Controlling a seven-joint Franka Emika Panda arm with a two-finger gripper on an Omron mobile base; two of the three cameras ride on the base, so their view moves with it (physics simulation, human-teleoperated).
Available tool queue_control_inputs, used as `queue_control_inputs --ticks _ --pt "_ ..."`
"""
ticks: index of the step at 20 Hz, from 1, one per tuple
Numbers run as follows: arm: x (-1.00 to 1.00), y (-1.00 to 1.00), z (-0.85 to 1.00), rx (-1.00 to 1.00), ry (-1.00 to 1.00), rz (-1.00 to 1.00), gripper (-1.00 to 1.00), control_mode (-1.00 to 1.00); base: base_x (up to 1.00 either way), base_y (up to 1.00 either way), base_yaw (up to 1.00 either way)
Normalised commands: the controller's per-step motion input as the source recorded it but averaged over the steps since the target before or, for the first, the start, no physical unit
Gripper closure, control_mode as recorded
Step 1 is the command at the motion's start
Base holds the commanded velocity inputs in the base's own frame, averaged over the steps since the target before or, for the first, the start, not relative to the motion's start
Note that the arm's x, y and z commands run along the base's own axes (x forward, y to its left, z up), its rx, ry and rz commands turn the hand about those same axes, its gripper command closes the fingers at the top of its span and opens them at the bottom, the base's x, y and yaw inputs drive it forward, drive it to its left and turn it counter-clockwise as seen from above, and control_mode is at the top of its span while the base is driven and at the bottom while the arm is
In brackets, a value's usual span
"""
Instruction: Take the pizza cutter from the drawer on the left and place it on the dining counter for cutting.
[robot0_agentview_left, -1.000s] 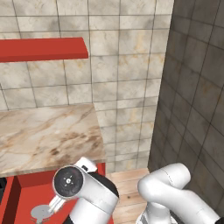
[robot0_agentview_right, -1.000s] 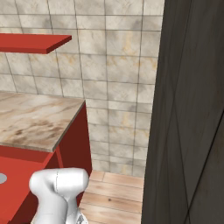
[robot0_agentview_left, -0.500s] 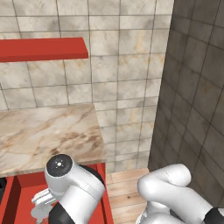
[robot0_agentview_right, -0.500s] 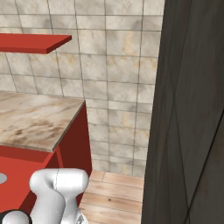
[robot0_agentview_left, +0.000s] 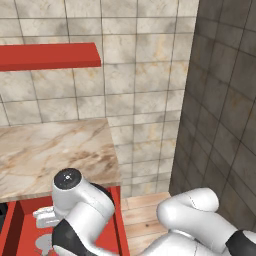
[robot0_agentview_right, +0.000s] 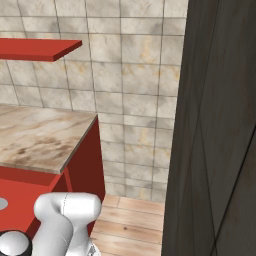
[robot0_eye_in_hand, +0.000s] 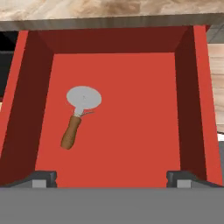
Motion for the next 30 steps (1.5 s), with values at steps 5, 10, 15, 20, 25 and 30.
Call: queue_control_inputs --ticks 5,10,15,20,25,30 --pt "0.05 0.0 -0.23 0.15 0.09 -0.17 -1.0 -1.0 0.0 0.0 0.0" --pt "0.06 0.0 -0.3 0.09 0.07 -0.05 -1.0 -1.0 0.0 0.0 0.0" --pt "0.0 0.04 -0.26 0.0 0.0 0.0 -1.0 -1.0 0.0 0.0 0.0" --pt "0.01 0.27 -0.24 0.0 0.0 0.0 -1.0 -1.0 0.0 0.0 0.0" --pt "0.0 0.27 -0.17 0.0 0.01 0.0 -1.0 -1.0 0.0 0.0 0.0" --pt "0.03 0.22 -0.17 0.0 0.02 0.0 -1.0 -1.0 0.0 0.0 0.0"
